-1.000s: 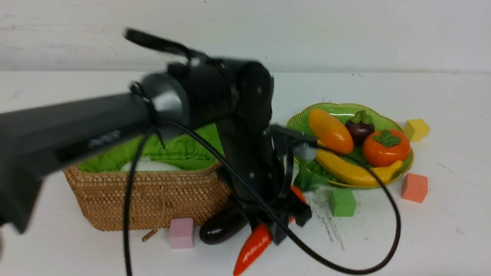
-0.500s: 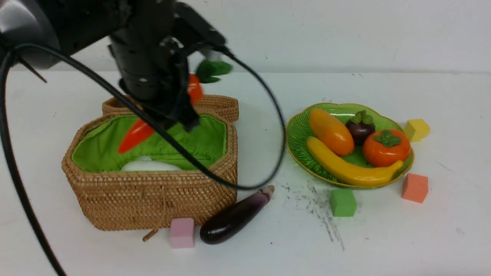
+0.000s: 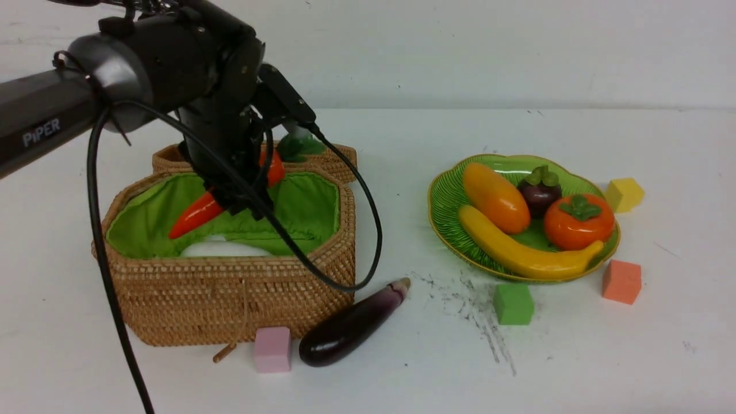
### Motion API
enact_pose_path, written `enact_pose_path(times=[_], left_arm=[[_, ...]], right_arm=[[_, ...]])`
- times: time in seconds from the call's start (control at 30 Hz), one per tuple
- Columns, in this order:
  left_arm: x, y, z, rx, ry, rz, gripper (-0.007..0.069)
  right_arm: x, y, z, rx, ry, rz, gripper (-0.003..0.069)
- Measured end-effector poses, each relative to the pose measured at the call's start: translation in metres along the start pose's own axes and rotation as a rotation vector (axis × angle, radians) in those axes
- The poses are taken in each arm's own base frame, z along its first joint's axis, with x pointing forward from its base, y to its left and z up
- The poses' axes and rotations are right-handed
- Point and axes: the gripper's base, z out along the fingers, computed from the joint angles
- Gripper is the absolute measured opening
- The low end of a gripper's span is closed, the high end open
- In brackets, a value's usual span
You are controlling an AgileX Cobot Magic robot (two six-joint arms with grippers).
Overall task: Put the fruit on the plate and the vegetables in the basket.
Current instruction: Use the left arm to grab a carrot and put it into the left basket, then use the left arm to grab an eggplant and put it into the left basket
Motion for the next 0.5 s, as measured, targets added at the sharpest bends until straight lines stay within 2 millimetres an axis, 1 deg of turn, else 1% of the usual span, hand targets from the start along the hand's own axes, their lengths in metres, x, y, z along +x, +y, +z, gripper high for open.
enact_pose_path(times=[0.03, 0.1, 0.17, 0.2, 0.3, 0.4, 0.47, 0.5], left_arm=[[0.0, 0.0, 0.0, 0.0, -0.001, -0.001, 0.047], [0.001, -0.001, -0.003, 0.021, 0.002, -0.01, 0.0589], [0.002, -0.004, -0.006, 0.052, 0.005, -0.023, 0.0644], [0.003, -0.005, -0.009, 0.068, 0.009, -0.033, 0.0658], [0.007, -0.006, -0.027, 0.115, -0.012, -0.072, 0.0666], [0.006, -0.01, -0.06, 0.137, -0.106, -0.107, 0.0659], [0.002, -0.019, -0.081, 0.153, -0.177, -0.115, 0.065], [-0.002, -0.028, -0.093, 0.167, -0.216, -0.105, 0.0643]], right_arm=[[0.0, 0.0, 0.0, 0.0, 0.0, 0.0, 0.0238], [0.0, 0.0, 0.0, 0.0, 0.0, 0.0, 0.0238], [0.0, 0.0, 0.0, 0.0, 0.0, 0.0, 0.0238], [0.0, 0.0, 0.0, 0.0, 0.0, 0.0, 0.0238], [0.0, 0.0, 0.0, 0.0, 0.0, 0.0, 0.0238], [0.0, 0.0, 0.0, 0.0, 0.0, 0.0, 0.0238], [0.0, 0.0, 0.0, 0.0, 0.001, 0.0, 0.0238], [0.0, 0.0, 0.0, 0.0, 0.001, 0.0, 0.0238]])
